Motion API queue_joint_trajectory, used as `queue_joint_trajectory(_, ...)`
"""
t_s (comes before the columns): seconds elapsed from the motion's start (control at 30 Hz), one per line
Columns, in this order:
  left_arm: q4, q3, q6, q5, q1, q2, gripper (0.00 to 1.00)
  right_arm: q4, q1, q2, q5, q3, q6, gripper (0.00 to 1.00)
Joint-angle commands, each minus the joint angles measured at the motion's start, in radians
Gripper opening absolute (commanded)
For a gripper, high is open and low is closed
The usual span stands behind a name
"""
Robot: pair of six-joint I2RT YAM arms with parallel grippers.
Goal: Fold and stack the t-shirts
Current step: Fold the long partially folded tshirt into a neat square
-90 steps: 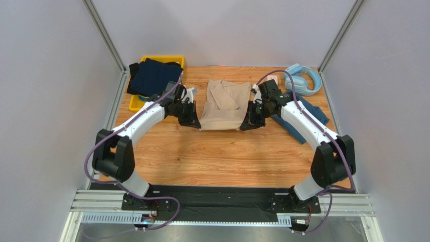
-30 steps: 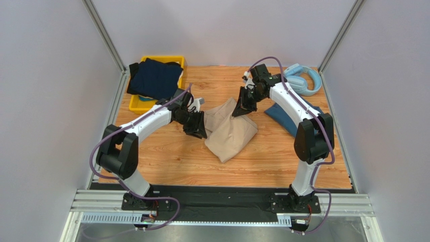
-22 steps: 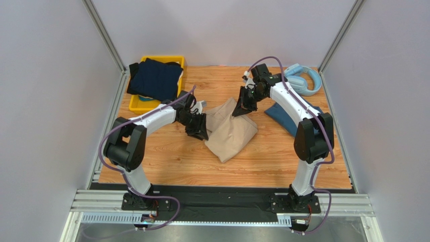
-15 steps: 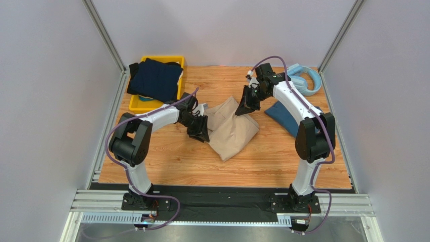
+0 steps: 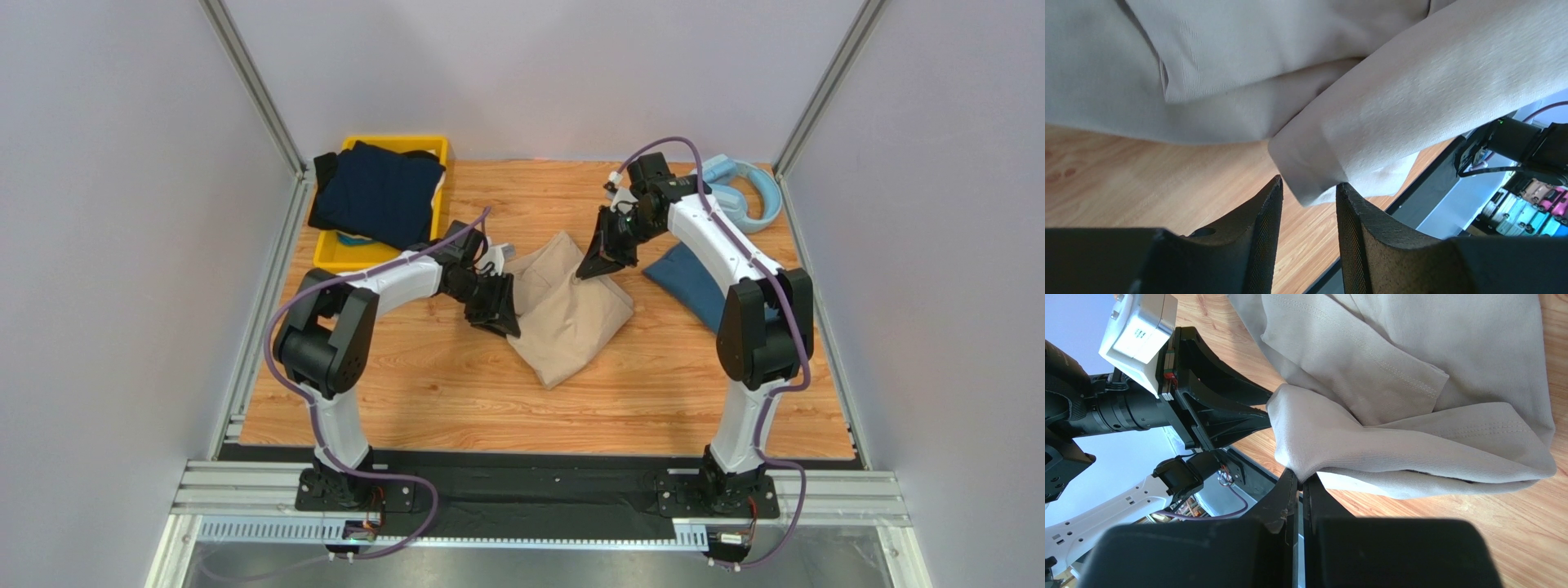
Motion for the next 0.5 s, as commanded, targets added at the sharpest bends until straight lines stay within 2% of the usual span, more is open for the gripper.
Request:
queue_joint_trajectory(0.0, 0.059, 0.047, -0.01, 0.025, -0.008, 0.023, 0.43, 0.008, -0.001, 0.006, -0.037, 0.04, -0.015, 0.0)
queue_joint_trajectory(0.1, 0.075, 0.05, -0.02, 0.041, -0.011, 0.033, 0.35, 0.008, -0.002, 0.008, -0.036, 0.038, -0.018, 0.0)
queue_joint_trajectory(0.13, 0.077, 0.053, -0.022, 0.044, -0.011, 0.036, 0.17, 0.009, -0.001, 0.008, -0.036, 0.038, -0.017, 0.0)
queue_joint_trajectory(0.2, 0.074, 0.053, -0.027, 0.032, -0.011, 0.028, 0.03, 0.006, -0.002, 0.006, -0.034, 0.04, -0.018, 0.0)
queue_joint_trajectory(0.23, 0.071, 0.051, -0.027, 0.026, -0.011, 0.019, 0.0, 0.005, -0.004, 0.005, -0.034, 0.046, -0.018, 0.0)
queue_joint_trajectory(0.47, 0.054, 0.062, -0.02, -0.043, -0.009, -0.133, 0.0, 0.002, -0.004, -0.003, -0.045, 0.092, -0.015, 0.0)
